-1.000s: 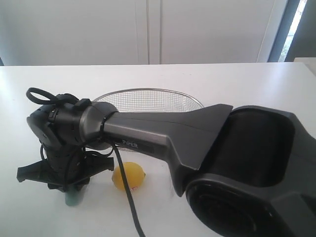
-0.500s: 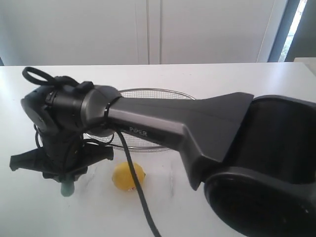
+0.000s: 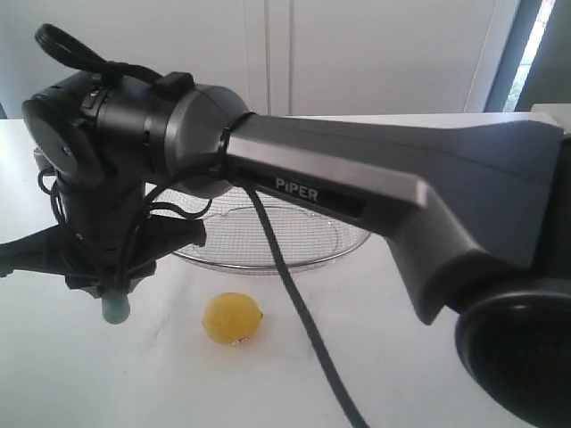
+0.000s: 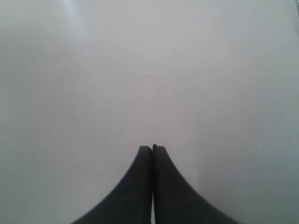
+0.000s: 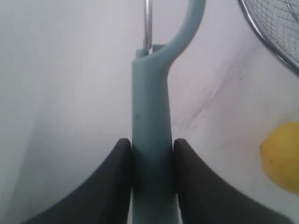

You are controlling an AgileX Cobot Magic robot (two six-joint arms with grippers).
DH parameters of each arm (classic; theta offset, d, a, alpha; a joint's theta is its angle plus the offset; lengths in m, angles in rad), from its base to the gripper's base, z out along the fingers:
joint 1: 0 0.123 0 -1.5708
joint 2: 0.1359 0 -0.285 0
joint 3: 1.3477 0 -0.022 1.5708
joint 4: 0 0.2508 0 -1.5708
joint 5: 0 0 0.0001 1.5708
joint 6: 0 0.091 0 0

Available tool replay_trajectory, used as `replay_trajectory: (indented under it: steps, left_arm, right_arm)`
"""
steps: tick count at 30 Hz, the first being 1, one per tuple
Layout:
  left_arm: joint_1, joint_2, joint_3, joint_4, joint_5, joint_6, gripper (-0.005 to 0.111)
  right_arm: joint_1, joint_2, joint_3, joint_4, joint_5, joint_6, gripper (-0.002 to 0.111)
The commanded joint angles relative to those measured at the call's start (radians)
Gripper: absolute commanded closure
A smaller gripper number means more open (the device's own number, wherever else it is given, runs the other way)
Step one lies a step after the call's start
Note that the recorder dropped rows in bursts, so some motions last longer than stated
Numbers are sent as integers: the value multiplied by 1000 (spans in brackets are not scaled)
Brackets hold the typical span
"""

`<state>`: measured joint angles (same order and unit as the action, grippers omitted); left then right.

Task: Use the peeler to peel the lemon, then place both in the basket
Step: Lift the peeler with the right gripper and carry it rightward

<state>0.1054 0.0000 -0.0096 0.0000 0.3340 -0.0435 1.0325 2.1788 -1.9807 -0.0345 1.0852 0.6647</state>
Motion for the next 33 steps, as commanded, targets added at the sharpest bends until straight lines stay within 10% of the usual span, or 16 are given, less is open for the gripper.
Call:
replay_trajectory:
  steps: [1,33]
  left_arm:
    - [2,0,10,6,7,-3,107]
    - [2,0,10,6,7,-3,107]
  right_arm:
    - [-22,-47,17,-7,93,-89,108]
    - [-415,-606,737,40,-144,-194,108]
